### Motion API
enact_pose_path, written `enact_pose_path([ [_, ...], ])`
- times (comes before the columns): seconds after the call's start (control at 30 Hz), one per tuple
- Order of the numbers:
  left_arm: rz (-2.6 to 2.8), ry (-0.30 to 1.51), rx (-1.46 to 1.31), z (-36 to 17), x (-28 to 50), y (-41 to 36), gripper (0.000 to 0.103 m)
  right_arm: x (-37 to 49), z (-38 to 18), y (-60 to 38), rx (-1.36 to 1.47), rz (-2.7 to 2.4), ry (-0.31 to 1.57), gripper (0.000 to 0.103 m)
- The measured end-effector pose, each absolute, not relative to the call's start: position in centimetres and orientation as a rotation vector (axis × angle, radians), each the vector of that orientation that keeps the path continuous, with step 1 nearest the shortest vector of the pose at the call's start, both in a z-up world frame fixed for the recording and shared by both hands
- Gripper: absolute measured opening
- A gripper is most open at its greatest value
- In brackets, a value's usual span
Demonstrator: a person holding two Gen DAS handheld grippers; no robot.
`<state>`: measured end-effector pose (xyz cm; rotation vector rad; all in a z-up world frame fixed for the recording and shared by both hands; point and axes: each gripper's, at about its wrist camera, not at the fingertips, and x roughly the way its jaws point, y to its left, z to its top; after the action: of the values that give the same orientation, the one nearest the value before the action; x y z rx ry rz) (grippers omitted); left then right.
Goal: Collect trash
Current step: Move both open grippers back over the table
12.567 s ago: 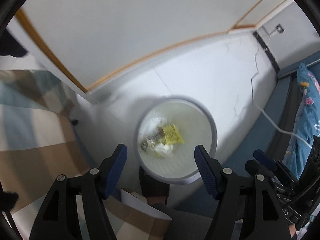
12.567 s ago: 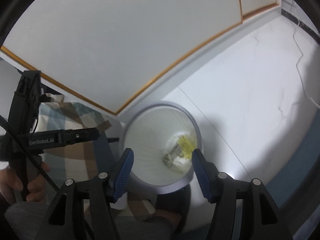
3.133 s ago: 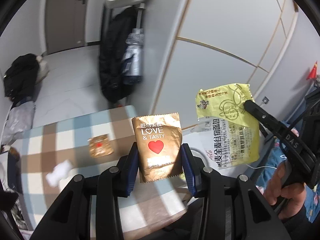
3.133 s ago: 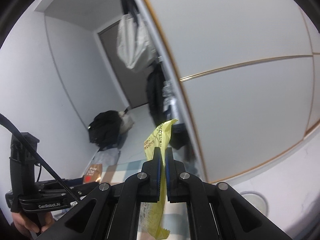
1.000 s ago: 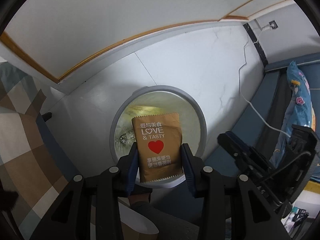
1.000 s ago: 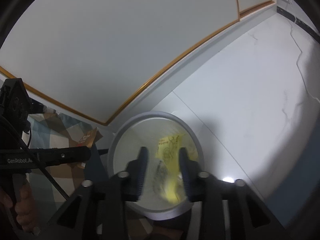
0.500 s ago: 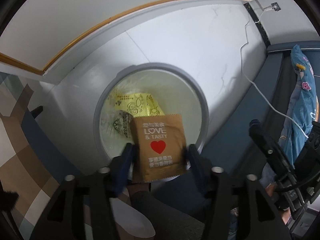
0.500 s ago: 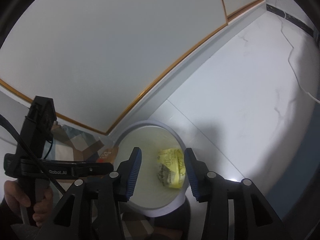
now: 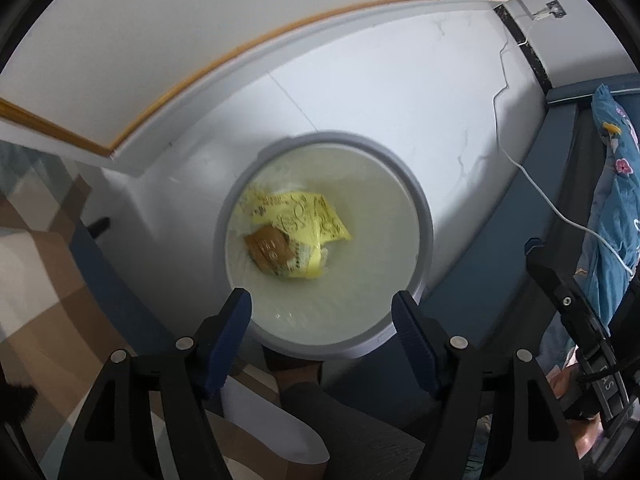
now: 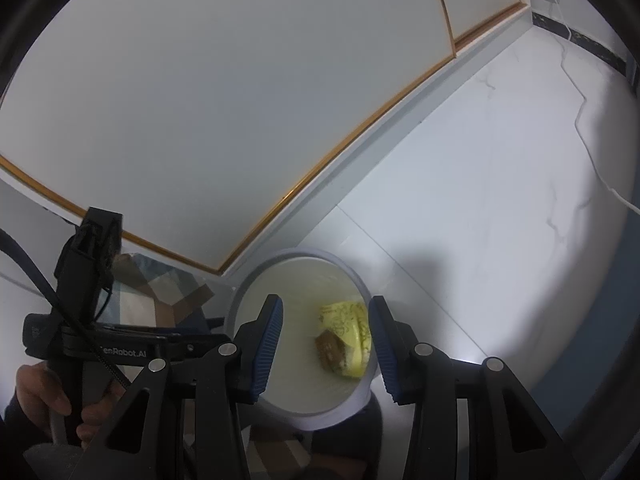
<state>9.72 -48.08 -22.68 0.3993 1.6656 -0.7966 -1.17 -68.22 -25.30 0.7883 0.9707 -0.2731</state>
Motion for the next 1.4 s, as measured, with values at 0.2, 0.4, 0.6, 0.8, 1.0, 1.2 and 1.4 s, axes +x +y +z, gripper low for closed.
enact_pose_path([
  [0.2, -0.800, 1.517, 0.413, -19.6, 9.4, -47.4, 0.069, -1.1, -24.9, -67.8, 0.796, -0.254, 0.978, 0.051],
  [0.4, -0.762, 1.393, 0.392, -16.1, 9.6, -45.8, 0.070, -1.3, -23.0, -67.0, 0.776, -0.219, 0.960, 0.055],
  [0.6, -0.717, 1.303, 0.314, -12.5, 9.7, -43.4, 0.070, -1.6, -20.0, -66.0, 0.748, -0.201, 0.925, 0.061],
  [0.8, -0.666, 1.199, 0.246, -8.6, 9.1, -40.1, 0.073, -2.0, -16.1, -64.5, 0.700, -0.182, 0.877, 0.065],
  [1.0, -0.645, 1.115, 0.184, -5.3, 8.4, -36.2, 0.079, -2.3, -11.6, -61.8, 0.632, -0.160, 0.807, 0.070],
  [1.2, -0.601, 1.009, 0.139, -2.1, 7.4, -31.5, 0.080, -2.5, -6.7, -58.5, 0.548, -0.125, 0.731, 0.071],
  [1.4, -0.529, 0.916, 0.049, 0.7, 6.9, -25.2, 0.083, -2.8, -1.4, -53.9, 0.452, -0.075, 0.633, 0.077],
])
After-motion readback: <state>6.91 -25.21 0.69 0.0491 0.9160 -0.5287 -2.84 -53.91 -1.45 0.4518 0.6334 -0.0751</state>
